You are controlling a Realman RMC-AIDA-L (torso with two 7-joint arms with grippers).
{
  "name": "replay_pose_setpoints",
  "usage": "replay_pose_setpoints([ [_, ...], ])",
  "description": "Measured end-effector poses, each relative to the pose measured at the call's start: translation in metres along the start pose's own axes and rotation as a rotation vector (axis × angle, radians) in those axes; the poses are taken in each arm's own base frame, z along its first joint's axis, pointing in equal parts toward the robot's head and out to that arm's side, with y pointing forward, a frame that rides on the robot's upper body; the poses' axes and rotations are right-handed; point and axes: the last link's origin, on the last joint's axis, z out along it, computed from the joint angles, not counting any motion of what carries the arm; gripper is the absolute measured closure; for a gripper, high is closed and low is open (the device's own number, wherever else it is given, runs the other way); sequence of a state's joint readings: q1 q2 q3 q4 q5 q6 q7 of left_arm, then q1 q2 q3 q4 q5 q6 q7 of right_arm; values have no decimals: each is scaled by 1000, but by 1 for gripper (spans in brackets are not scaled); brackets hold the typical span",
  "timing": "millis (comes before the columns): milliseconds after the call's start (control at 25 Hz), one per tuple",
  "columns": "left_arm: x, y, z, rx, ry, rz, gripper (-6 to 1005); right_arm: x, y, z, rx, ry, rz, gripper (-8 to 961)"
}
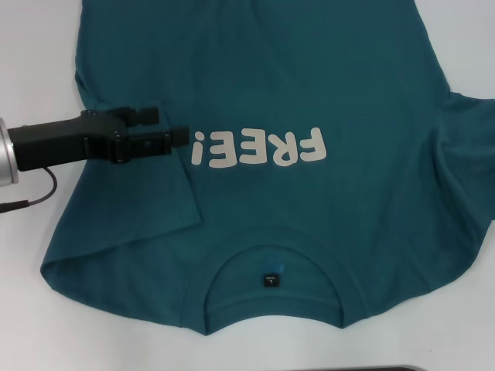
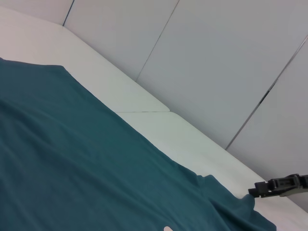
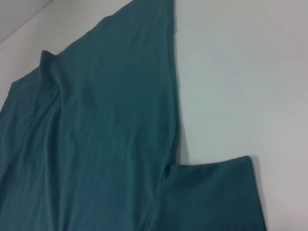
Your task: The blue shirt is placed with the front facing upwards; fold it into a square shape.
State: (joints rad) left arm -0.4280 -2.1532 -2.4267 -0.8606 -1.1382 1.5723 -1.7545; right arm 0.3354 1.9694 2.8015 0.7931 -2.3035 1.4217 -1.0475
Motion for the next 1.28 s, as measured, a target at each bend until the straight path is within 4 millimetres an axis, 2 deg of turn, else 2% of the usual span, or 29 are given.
replay_pose_setpoints([
  [1040, 2, -2, -1, 8, -1, 8, 96, 4, 3, 16, -2, 13, -5, 194],
  [1280, 2, -3, -3, 13, -4, 12, 95, 4, 7, 21, -14, 28, -18, 299],
])
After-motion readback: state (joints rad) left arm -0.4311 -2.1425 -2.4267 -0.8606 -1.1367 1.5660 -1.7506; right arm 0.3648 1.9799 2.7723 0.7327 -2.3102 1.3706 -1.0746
